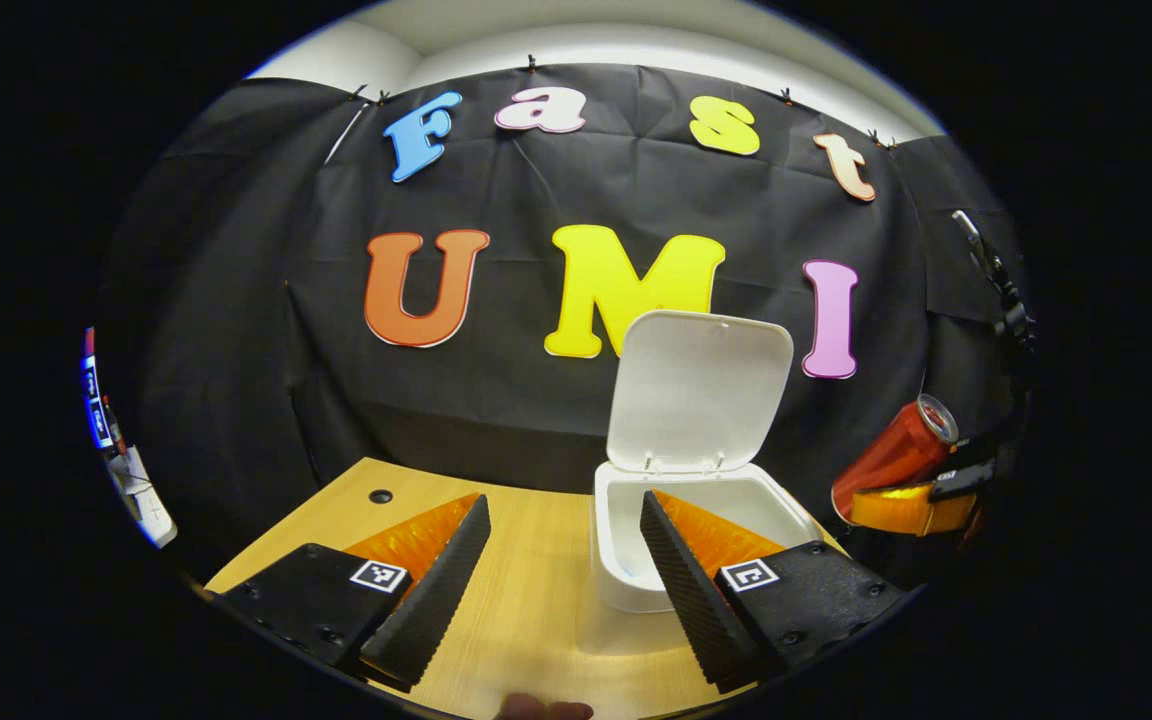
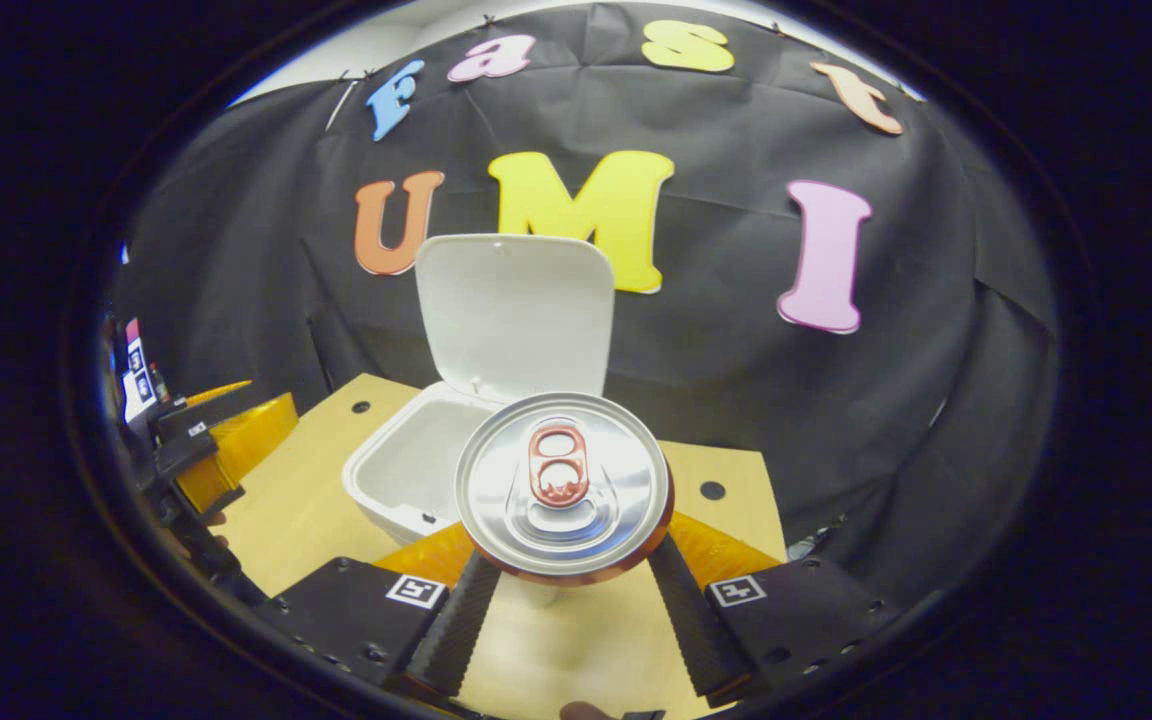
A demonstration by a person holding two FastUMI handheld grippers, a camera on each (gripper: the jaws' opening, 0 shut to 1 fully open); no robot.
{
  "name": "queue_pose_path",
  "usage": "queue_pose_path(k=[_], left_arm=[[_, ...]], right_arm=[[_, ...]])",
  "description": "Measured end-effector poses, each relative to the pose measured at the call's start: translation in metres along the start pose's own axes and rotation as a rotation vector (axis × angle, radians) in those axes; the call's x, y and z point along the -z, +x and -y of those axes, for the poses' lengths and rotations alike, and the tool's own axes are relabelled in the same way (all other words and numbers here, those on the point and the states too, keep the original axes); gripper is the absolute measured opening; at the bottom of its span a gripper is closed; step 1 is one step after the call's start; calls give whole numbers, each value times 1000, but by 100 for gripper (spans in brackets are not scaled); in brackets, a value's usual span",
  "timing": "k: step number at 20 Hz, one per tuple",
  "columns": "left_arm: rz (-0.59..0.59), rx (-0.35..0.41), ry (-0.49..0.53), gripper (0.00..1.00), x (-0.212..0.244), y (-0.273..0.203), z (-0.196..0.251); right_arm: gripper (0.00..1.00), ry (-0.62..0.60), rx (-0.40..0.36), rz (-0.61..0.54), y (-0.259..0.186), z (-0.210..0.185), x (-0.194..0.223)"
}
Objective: Press the lid of the desktop garbage bin to open it, pick up the crumpled paper on the desktop and throw it into the bin, then pick up the pop can on the desktop and drop it into the bin, and finally close the garbage bin lid.
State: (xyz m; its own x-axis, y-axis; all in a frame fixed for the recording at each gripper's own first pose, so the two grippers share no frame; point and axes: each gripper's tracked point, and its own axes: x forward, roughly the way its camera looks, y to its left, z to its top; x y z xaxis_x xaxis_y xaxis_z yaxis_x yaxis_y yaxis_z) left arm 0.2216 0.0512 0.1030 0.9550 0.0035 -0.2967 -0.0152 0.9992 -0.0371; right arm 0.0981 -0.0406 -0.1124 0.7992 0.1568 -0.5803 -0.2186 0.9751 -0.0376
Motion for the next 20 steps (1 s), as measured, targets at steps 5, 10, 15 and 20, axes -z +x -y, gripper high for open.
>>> queue_pose_path(k=[5,10,15,20], left_arm=[[0,-95,-13,98,0,-26,-35],[15,-153,-13,98,-3,-47,-51],[15,-185,-16,98,-3,-56,-57],[15,-199,-5,98,-6,-58,-55]], right_arm=[[80,-64,-70,-33,42,-36,-14],[80,-57,-86,-117,78,-52,-2],[81,-54,-83,-154,92,-54,0],[83,-32,-79,-170,99,-49,3]])
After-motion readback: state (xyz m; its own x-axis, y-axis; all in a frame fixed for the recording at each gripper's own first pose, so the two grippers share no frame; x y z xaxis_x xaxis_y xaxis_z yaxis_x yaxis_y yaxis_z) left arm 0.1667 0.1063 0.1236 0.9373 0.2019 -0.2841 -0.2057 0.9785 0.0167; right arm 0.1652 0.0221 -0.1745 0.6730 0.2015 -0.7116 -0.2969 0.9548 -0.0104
